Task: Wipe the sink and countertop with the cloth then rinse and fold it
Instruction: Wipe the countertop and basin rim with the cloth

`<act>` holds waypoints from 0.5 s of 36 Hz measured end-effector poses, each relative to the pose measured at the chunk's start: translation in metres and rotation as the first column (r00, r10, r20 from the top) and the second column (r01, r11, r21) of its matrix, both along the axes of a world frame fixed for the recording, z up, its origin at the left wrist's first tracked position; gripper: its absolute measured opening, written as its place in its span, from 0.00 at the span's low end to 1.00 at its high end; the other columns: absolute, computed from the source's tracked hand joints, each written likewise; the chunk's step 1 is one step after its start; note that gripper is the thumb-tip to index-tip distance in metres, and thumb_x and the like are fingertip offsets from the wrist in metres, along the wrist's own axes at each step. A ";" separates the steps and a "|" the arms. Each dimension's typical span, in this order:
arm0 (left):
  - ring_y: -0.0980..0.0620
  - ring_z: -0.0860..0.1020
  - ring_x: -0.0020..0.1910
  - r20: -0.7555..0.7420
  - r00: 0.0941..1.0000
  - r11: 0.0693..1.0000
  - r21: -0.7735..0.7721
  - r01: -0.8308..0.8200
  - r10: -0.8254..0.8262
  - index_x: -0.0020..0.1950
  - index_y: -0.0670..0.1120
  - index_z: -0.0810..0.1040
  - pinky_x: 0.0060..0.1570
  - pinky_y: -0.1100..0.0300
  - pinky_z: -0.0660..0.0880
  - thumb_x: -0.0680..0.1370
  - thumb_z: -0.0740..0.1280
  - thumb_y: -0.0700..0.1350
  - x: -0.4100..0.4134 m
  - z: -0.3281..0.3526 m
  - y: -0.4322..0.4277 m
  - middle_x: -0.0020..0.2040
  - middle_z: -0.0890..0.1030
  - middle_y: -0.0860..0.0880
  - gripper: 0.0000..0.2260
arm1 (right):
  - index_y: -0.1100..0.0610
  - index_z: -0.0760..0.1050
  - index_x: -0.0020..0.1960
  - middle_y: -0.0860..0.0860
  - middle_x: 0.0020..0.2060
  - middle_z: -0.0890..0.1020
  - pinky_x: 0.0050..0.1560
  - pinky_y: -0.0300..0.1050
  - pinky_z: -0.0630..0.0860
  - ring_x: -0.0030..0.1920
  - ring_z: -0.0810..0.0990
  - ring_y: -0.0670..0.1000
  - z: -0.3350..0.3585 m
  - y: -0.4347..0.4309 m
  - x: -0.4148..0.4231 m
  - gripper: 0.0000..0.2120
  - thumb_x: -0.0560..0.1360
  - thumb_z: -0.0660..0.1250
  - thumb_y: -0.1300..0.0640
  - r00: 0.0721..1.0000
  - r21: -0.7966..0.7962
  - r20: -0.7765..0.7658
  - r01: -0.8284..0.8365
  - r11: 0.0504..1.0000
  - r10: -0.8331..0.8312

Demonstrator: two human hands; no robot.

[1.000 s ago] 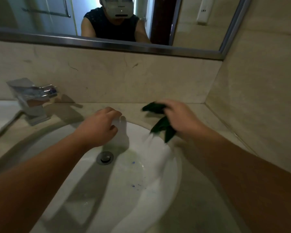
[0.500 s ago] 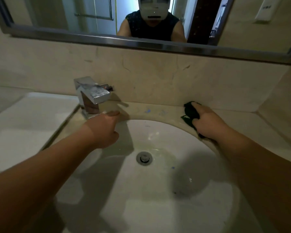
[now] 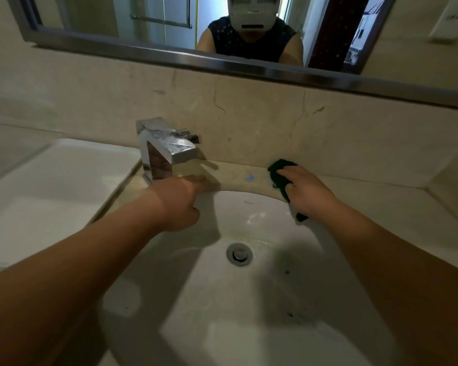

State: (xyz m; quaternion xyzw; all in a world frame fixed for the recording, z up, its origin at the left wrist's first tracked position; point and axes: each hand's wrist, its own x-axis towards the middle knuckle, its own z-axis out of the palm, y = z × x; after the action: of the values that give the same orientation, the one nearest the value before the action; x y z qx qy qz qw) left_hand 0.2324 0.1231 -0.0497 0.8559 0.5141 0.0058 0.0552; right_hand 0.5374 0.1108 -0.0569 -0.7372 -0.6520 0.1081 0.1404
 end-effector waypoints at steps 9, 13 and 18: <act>0.42 0.77 0.68 0.022 1.000 0.998 -0.055 0.011 -0.010 0.83 0.56 0.62 0.66 0.48 0.77 0.75 0.66 0.45 -0.011 0.022 -0.025 0.77 0.73 0.45 0.36 | 0.42 0.83 0.62 0.48 0.71 0.78 0.66 0.45 0.75 0.66 0.78 0.53 0.035 -0.019 -0.062 0.28 0.77 0.57 0.69 0.934 -0.109 -0.275 -0.266 0.958 0.228; 0.43 0.76 0.69 0.029 1.000 1.000 -0.028 -0.002 0.003 0.80 0.51 0.68 0.67 0.53 0.75 0.78 0.67 0.43 -0.023 0.022 -0.038 0.75 0.74 0.46 0.29 | 0.43 0.84 0.57 0.50 0.60 0.82 0.51 0.38 0.77 0.55 0.80 0.48 0.065 -0.041 -0.039 0.25 0.78 0.57 0.68 0.895 0.104 -0.438 -0.045 0.993 0.087; 0.43 0.82 0.56 0.044 0.997 0.998 0.004 -0.069 0.069 0.68 0.54 0.78 0.56 0.48 0.81 0.69 0.59 0.48 -0.041 0.014 -0.027 0.62 0.82 0.47 0.27 | 0.49 0.73 0.75 0.54 0.69 0.76 0.57 0.40 0.73 0.62 0.77 0.57 0.047 -0.030 -0.023 0.25 0.82 0.56 0.64 0.955 0.169 -0.284 0.141 0.976 -0.089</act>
State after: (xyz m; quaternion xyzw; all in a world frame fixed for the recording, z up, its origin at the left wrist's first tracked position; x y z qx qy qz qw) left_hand 0.1910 0.0965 -0.0361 0.8374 0.5422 0.0278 0.0637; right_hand 0.5145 0.0810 -0.0103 -0.7355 -0.5892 0.1392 0.3042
